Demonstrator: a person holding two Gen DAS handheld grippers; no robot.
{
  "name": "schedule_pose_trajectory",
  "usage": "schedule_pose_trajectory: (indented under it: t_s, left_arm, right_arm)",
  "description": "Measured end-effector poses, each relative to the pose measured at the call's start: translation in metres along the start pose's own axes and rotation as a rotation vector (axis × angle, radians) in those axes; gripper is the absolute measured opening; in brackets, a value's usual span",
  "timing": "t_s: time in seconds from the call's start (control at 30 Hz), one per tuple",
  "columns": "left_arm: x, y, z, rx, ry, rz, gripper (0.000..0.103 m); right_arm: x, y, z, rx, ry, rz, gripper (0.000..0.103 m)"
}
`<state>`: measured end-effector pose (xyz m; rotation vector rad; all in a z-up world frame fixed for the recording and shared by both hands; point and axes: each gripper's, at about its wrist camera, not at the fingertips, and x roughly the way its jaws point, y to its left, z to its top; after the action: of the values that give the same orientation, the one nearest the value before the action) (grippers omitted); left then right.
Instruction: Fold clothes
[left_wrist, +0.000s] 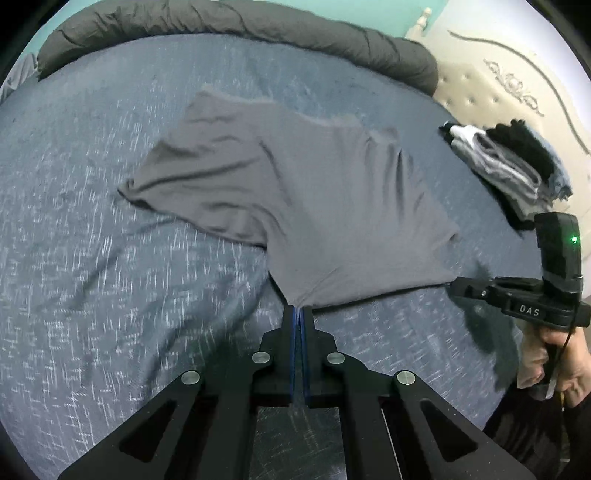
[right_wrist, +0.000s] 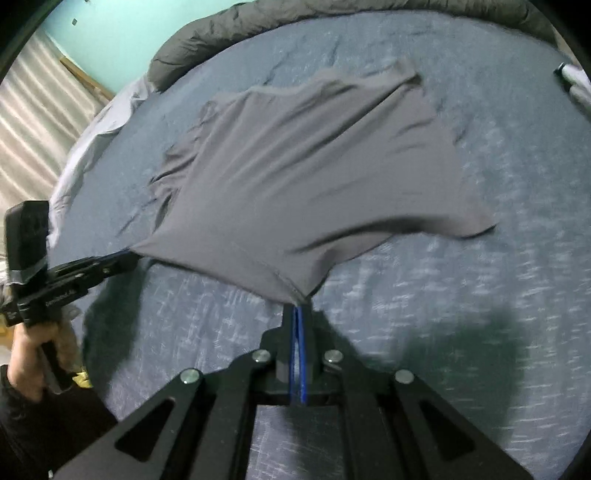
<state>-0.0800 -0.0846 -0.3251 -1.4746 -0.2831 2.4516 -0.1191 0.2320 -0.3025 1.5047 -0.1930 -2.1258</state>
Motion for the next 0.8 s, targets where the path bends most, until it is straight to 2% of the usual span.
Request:
schedule_pose_trajectory:
  t_s: [0.13, 0.23, 0.3, 0.4, 0.47, 0.53, 0.67, 0.8]
  left_arm:
    - [0.004, 0.004, -0.002, -0.013, 0.017, 0.008, 0.002]
    - [0.002, 0.008, -0.001, -0.030, 0.020, 0.009, 0.003]
    - [-0.002, 0.012, 0.001, -0.050, 0.017, -0.002, 0.003]
    - [-0.014, 0.027, 0.010, -0.100, -0.021, -0.015, 0.004]
    - [-0.019, 0.039, 0.019, -0.125, -0.052, 0.008, 0.017]
    - [-0.020, 0.055, 0.027, -0.160, -0.079, 0.031, 0.024]
    - [-0.013, 0.088, 0.041, -0.252, -0.119, 0.078, 0.024]
    - [-0.006, 0.114, 0.044, -0.347, -0.149, 0.098, 0.024]
  right_arm:
    - [-0.008, -0.008, 0.002, 0.039, -0.013, 0.039, 0.002]
    - [-0.027, -0.020, 0.007, 0.066, -0.059, 0.048, 0.012]
    - [-0.041, -0.031, 0.012, 0.087, -0.097, 0.043, 0.024]
    - [-0.059, -0.053, 0.022, 0.125, -0.160, 0.003, 0.030]
    - [-0.064, -0.067, 0.030, 0.145, -0.182, -0.030, 0.031]
    - [-0.063, -0.078, 0.038, 0.156, -0.183, -0.071, 0.032]
    - [-0.056, -0.091, 0.046, 0.159, -0.171, -0.141, 0.032]
    - [-0.047, -0.101, 0.044, 0.205, -0.167, -0.134, 0.036]
